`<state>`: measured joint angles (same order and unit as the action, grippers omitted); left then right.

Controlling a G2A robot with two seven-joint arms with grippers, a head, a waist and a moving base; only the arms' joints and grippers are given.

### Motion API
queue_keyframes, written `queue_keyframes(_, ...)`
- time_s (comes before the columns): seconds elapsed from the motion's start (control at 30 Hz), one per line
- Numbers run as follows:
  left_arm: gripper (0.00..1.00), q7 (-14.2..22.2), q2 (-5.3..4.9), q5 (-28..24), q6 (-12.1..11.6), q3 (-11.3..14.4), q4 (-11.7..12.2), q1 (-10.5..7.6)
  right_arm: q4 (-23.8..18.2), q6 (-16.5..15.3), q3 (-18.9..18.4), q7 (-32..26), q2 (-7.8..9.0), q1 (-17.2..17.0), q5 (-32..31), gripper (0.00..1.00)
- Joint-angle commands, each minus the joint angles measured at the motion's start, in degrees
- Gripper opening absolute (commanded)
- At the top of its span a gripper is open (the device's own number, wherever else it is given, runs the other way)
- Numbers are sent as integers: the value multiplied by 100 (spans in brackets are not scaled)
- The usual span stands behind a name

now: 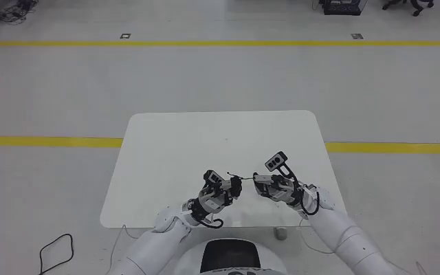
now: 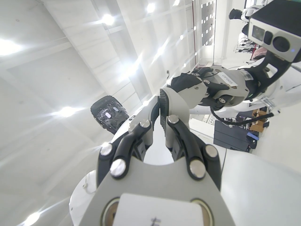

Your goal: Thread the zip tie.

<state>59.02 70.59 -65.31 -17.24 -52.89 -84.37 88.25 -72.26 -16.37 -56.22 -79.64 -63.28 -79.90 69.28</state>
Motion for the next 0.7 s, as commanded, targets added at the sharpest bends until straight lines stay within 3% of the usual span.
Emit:
queue_keyframes(0.0, 0, 0, 0, 0, 0, 0, 0, 0, -13, -4, -22, 0, 8, -18, -3, 0)
queue_keyframes(0.67, 0, 0, 0, 0, 0, 0, 0, 0, -115, -48, -189, 0, 59, -171, -3, 0)
